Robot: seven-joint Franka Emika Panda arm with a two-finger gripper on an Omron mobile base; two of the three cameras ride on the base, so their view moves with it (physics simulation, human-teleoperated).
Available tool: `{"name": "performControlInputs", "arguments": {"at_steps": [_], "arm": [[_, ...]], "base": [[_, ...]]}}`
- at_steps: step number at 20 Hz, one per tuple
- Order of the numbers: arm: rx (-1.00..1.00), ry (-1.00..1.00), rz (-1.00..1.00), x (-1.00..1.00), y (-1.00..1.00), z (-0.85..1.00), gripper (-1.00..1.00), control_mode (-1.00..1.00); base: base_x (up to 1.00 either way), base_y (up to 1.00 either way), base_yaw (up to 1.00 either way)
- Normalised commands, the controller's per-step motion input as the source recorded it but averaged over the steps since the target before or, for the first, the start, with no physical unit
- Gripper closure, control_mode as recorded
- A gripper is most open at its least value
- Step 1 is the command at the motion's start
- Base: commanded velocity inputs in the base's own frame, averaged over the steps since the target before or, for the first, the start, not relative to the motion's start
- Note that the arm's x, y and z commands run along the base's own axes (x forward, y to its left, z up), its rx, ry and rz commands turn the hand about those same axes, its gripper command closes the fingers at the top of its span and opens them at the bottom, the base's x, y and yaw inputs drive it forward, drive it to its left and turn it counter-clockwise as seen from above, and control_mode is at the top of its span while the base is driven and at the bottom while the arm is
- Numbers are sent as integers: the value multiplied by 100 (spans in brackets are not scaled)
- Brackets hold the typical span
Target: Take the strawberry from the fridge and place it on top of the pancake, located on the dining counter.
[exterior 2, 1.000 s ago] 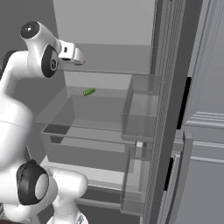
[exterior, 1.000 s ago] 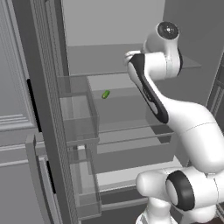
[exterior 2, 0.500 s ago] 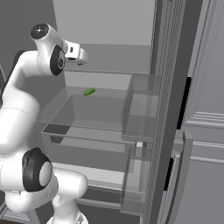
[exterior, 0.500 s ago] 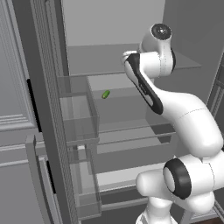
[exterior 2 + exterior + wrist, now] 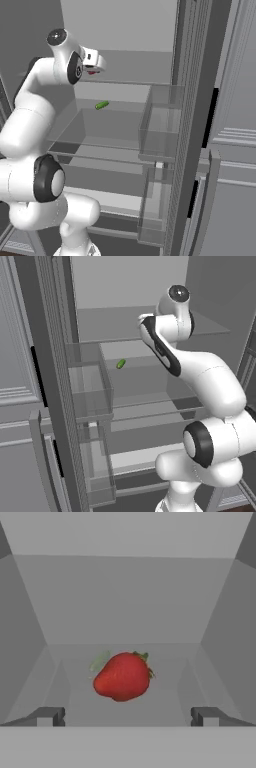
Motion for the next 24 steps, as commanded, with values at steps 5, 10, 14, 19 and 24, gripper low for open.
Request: {"name": "performControlInputs", "arguments": {"at_steps": [5,10,14,19,24], "arm": [[0,1,0,42,0,-5,-100,-100],[0,2,0,37,0,-9,-100,-100],[0,0,0,7,0,-9,-100,-100],[0,0,1,0,0,-15,-100,-100],[-2,0,0,3,5,-33,100,-100]], "base": [[0,0,0],[0,0,0],[0,0,0],[0,0,0],[0,0,0]]}}
